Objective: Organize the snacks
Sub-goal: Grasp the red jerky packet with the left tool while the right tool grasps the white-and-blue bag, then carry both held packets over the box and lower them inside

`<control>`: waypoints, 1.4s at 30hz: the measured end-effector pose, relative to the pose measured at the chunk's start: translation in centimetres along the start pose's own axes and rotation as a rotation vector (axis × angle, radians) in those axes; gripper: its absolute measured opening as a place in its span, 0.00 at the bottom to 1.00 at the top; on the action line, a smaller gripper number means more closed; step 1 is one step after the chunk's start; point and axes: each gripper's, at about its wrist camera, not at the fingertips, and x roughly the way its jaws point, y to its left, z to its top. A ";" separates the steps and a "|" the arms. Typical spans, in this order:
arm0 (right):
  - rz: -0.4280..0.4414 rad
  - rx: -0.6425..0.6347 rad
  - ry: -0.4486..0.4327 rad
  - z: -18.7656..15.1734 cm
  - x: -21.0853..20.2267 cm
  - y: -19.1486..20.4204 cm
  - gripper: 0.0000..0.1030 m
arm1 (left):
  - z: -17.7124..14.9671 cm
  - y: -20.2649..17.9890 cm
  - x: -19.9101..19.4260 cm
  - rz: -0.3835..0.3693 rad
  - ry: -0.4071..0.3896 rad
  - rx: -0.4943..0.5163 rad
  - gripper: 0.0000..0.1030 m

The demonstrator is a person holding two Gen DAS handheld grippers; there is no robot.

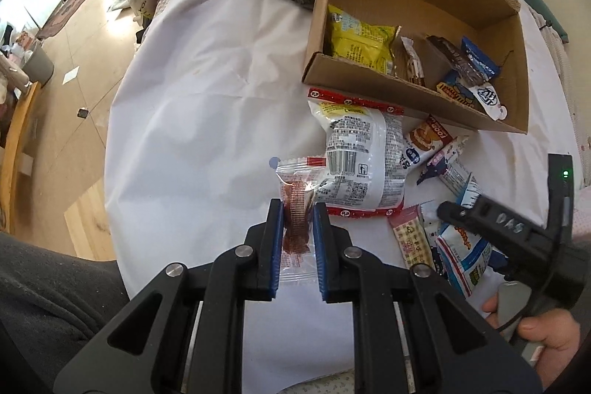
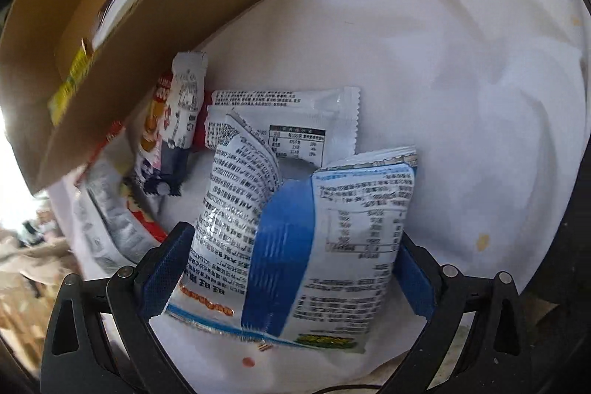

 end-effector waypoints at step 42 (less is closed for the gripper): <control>0.302 -0.286 -0.621 4.7 -18.2 -3.3 0.62 | 9.0 -3.9 -5.5 0.003 -0.248 0.071 0.12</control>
